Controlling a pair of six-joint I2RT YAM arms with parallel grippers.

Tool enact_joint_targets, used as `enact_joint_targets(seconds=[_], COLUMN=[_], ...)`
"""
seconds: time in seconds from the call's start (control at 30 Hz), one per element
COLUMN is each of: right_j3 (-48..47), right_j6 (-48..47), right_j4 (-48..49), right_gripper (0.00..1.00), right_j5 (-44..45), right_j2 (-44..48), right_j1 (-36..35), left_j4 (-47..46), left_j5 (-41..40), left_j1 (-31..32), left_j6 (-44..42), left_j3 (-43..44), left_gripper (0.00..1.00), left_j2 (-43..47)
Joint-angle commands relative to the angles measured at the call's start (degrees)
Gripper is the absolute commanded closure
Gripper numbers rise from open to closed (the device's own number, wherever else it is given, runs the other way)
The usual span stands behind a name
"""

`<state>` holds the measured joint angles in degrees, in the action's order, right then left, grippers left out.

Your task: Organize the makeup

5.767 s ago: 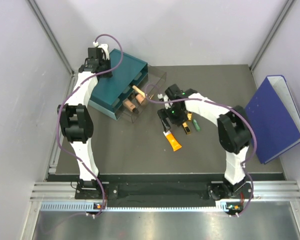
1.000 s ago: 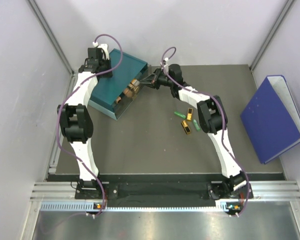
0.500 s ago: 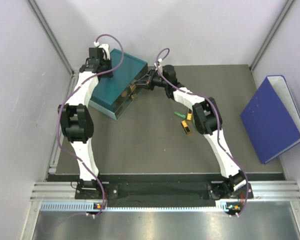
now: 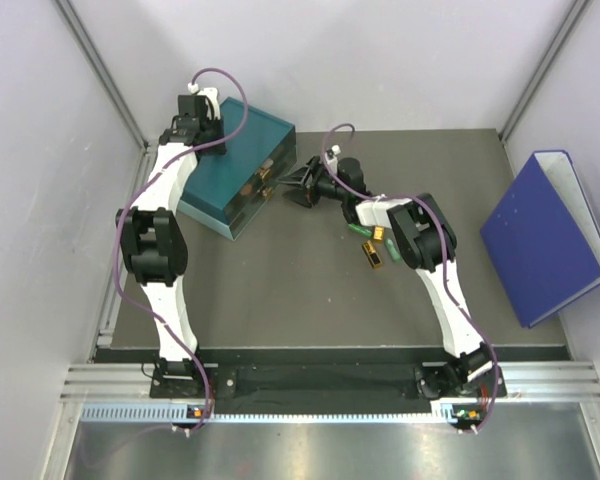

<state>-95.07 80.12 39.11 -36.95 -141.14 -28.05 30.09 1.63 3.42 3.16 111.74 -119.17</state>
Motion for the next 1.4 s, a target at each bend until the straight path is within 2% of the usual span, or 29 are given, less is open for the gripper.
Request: enact_joint_targets(seconds=[0.0,0.33,0.6,0.83,0.97,1.07,1.1,1.3,1.37], right_j3=[-0.82,-2.93,-5.13,-11.27,-14.27,-14.18,-14.18,-13.39,-13.48], right_j6=[5.30,9.71,9.01,10.14,10.76,11.38,11.73,12.70,12.61], right_j4=[9.04,5.45,-1.67,-5.97,-8.79,-9.14,-9.14,-8.44,-9.05], right_gripper=[0.31,0.24,0.24,0.24,0.26,0.32,0.37,0.47,0.48], right_j5=[1.09,2.58,4.86,5.57,5.13,5.57,5.57,5.75,5.66], right_j2=[1.23,-3.17,-4.84,-8.71,-11.17,-11.79,-12.14,-12.31,-12.49], right_j1=[-0.25,-1.56,-2.27,-3.59,-4.20,-4.55,-4.64,-4.82,-4.91], left_j4=[14.04,14.04,14.30,14.56,14.91,14.91,14.91,14.74,14.74], left_j5=[3.55,3.29,2.42,2.15,1.89,1.71,1.71,1.62,1.62], left_j1=[1.24,1.33,1.33,1.32,1.24,1.24,1.32,1.24,1.24], left_j6=[1.32,0.97,0.45,-0.08,-0.17,-0.17,-0.17,-0.17,-0.17], left_j3=[-3.81,-3.73,-3.81,-3.73,-3.73,-3.73,-3.73,-3.64,-3.55], left_gripper=[0.69,0.69,0.69,0.69,0.69,0.69,0.69,0.69,0.69], left_j2=[-5.72,-5.54,-5.19,-5.37,-5.10,-4.93,-4.75,-5.10,-5.10])
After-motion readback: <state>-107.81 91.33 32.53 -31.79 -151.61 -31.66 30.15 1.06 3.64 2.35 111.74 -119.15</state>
